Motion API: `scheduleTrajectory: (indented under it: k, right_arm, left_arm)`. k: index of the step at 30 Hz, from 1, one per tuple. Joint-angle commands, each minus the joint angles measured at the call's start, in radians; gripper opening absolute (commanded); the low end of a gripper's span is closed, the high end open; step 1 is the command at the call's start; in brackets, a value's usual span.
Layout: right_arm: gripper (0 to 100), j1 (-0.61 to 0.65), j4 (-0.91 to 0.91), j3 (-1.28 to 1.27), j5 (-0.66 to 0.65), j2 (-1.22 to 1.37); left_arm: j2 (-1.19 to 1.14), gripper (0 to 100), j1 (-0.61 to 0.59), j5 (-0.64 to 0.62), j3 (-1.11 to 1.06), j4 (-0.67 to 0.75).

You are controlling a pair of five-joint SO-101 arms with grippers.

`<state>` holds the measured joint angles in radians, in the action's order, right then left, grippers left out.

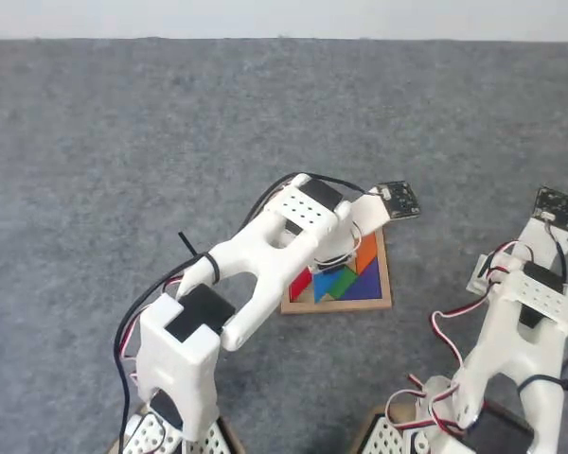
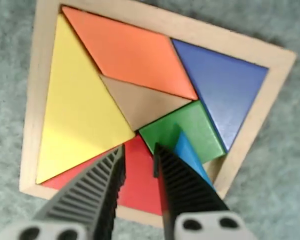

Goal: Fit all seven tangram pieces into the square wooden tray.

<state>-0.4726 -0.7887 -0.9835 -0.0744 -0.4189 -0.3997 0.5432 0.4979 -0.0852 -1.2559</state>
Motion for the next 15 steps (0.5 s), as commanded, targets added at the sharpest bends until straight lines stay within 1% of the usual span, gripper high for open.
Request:
scheduleTrajectory:
  k: [1,9,15]
  right_arm:
    - [4.2,0.016,0.015,0.008,-0.011,-0.045]
    - [4.2,0.016,0.015,0.008,-0.011,-0.045]
    - [4.2,0.016,0.015,0.008,-0.011,-0.045]
  left_arm:
    - [0.012,9,0.011,-0.014,0.045,-0.006]
    - [0.011,9,0.075,-0.012,0.045,-0.006]
    - [0.011,9,0.086,-0.014,0.061,-0.011]
